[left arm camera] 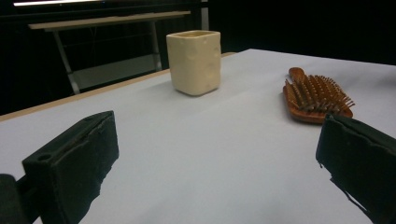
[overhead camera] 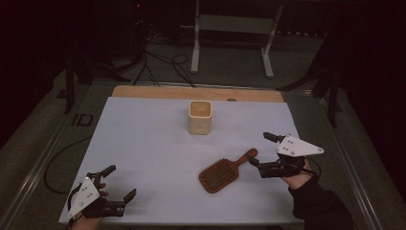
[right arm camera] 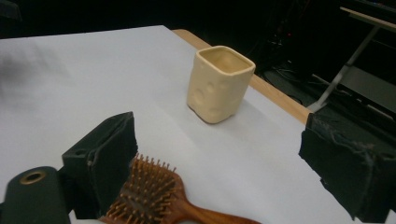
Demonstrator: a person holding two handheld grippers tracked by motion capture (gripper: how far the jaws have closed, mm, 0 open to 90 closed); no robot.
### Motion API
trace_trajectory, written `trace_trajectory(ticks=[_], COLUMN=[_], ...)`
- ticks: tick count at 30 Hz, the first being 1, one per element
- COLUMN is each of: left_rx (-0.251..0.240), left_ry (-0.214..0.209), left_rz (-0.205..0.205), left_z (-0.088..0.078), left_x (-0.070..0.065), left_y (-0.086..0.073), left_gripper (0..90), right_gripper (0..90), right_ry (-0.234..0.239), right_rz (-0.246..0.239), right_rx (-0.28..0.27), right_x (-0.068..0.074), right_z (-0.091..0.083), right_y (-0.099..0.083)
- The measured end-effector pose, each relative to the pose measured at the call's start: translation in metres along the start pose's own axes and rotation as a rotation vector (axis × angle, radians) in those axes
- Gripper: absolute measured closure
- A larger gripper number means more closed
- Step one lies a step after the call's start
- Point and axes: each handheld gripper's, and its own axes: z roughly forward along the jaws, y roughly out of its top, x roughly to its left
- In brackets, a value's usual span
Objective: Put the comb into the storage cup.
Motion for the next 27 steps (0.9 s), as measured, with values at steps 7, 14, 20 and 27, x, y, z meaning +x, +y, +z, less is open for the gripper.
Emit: trace_trajectory(ticks=[7,14,20,27], left_rx=[-0.005,-0.001,0.002,0.000], left_ry=[-0.001,-0.005,-0.006,-0.007], left_rz=[-0.004,0.000,0.003,0.004], left_z=[0.000,0.000,0.000,0.001], left_x=[0.000,0.000,0.000,0.000], left_y=[0.000,0.000,0.000,0.000], left_gripper=[0.0,0.0,0.0,0.0], right_gripper=[10.6,12.3,12.3,13.6], right_ry=[0.004,-0.003,-0.005,-0.008], right_rz=[0.002,0.014,0.023,0.026], right_rx=[0.006,0.012,0.041,0.077], right_x=[-0.008,-0.018,-0.024,-0.027], right_z=[0.010,0.021,0.032,0.045], right_y=[0.006,0.007,0.003,-0.004])
